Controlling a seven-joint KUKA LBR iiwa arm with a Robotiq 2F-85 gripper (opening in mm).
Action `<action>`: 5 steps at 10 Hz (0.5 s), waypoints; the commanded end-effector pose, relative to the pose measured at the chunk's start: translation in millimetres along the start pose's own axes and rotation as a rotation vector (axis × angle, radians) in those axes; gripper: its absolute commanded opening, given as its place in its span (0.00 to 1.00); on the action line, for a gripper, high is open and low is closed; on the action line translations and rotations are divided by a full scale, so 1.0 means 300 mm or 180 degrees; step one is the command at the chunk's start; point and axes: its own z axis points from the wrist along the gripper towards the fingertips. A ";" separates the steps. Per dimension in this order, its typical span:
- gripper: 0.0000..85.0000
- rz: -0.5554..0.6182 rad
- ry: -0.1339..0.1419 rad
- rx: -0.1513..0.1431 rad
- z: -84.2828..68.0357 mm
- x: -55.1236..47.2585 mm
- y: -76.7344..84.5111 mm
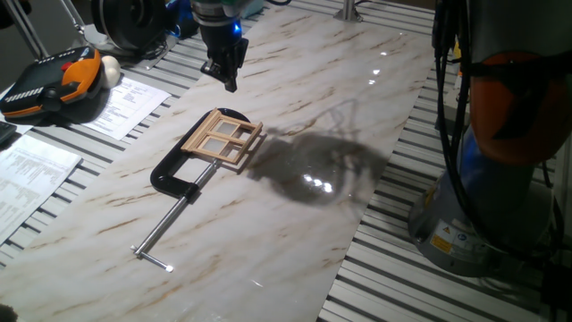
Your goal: Open a sliding window
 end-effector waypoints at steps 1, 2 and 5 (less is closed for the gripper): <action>0.00 0.0000 0.0001 0.0000 0.000 0.001 0.000; 0.00 0.0000 0.0000 0.0005 0.000 0.000 0.000; 0.00 0.0014 0.0028 0.0022 -0.024 -0.008 -0.002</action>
